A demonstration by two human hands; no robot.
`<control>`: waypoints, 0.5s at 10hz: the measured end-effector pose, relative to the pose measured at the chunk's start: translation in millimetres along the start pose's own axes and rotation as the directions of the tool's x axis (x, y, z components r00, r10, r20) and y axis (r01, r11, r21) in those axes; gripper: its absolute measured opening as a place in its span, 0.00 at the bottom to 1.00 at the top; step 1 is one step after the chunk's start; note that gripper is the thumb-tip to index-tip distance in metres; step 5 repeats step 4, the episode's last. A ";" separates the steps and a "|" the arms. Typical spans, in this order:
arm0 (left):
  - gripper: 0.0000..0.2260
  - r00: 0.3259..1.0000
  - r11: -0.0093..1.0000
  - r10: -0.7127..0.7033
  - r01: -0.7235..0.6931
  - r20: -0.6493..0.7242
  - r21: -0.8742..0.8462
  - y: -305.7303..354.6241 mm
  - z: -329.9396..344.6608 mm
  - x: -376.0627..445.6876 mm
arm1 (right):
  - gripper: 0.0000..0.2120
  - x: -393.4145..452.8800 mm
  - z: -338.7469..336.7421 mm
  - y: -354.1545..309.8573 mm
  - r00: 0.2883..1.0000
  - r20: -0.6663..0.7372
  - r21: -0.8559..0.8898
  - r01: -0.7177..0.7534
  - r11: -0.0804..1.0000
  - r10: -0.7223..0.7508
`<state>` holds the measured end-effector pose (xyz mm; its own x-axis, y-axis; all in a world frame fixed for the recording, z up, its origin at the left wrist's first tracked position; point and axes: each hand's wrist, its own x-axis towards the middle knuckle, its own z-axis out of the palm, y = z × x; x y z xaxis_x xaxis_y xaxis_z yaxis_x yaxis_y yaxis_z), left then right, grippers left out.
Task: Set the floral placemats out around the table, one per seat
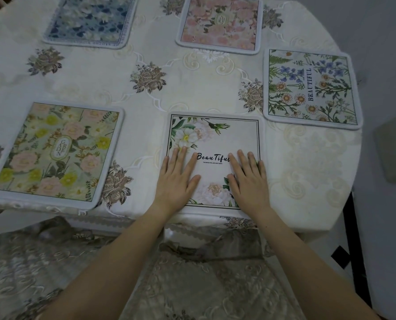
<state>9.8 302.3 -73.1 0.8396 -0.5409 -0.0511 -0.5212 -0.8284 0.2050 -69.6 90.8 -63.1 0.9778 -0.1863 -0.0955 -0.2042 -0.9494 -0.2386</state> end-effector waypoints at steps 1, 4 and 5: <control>0.26 1.000 1.000 0.003 -0.003 0.008 0.009 0.4 -0.7 0.1 | 0.25 0.2 0.9 -0.6 1.000 -0.003 -0.009 0.001 1.000 -0.001; 0.20 0.996 0.973 -0.055 0.071 0.076 -0.221 9.9 -51.9 12.1 | 0.21 4.8 -37.5 -5.6 1.000 -0.006 0.259 -0.026 0.965 0.029; 0.20 0.996 0.973 -0.055 0.071 0.076 -0.221 9.9 -51.9 12.1 | 0.21 4.8 -37.5 -5.6 1.000 -0.006 0.259 -0.026 0.965 0.029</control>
